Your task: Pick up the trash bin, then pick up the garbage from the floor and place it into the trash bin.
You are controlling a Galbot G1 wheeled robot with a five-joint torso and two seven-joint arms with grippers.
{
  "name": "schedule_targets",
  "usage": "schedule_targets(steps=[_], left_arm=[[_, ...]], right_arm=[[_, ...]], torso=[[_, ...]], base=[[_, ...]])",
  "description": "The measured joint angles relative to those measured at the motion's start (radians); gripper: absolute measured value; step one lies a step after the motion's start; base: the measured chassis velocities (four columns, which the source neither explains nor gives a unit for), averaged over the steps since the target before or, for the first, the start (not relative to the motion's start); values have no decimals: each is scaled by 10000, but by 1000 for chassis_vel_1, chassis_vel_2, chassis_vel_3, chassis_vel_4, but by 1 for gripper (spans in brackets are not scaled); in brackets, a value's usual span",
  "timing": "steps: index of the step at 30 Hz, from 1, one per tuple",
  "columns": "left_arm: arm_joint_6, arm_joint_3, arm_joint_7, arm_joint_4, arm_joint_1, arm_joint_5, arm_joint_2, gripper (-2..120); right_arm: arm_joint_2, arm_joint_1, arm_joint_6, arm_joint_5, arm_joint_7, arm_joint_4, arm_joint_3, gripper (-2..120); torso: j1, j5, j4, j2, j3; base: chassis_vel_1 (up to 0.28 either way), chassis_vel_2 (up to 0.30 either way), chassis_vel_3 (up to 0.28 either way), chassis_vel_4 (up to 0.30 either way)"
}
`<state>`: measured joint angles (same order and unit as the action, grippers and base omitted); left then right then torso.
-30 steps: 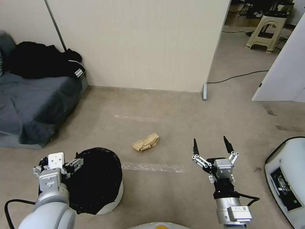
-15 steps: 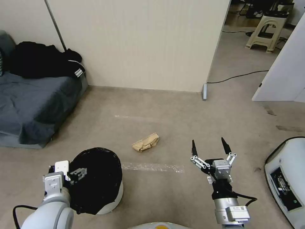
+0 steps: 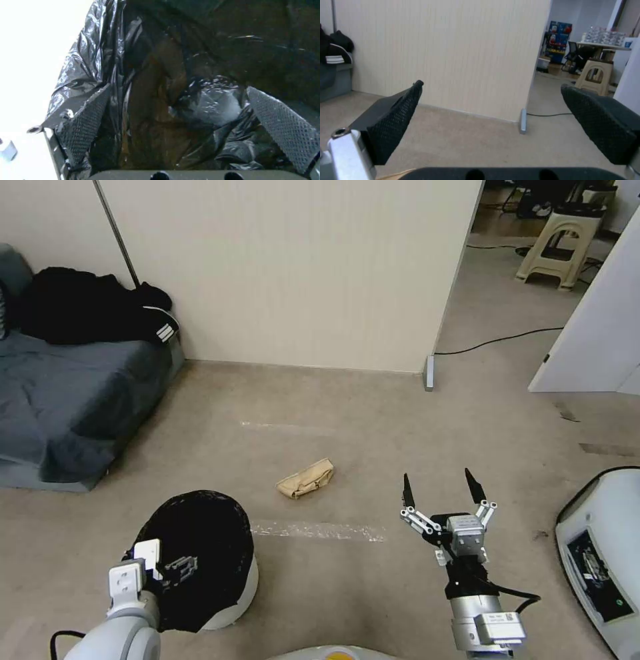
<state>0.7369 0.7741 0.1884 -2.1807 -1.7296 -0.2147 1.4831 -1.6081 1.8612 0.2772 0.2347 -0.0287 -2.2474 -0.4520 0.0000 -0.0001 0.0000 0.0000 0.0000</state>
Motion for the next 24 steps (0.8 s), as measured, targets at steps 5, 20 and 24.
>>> schedule_targets(steps=[5,20,24], left_arm=[[-5,186,128,-166,-24,-145,-4,100],[-13,134,413,-1419,-183,-40,26,100],[-14,162,480,-1503,-159,49,32,100]], right_arm=[[0,65,38,30,4,-10,-10,100],[0,68,40,71,22,-10,-10,100],[0,53,38,71,24,0,-20,100]], torso=[[0,1,-1,0,0],[0,1,0,0,0],[0,1,0,0,0]], base=[[0,0,0,0],[0,0,0,0],[0,0,0,0]])
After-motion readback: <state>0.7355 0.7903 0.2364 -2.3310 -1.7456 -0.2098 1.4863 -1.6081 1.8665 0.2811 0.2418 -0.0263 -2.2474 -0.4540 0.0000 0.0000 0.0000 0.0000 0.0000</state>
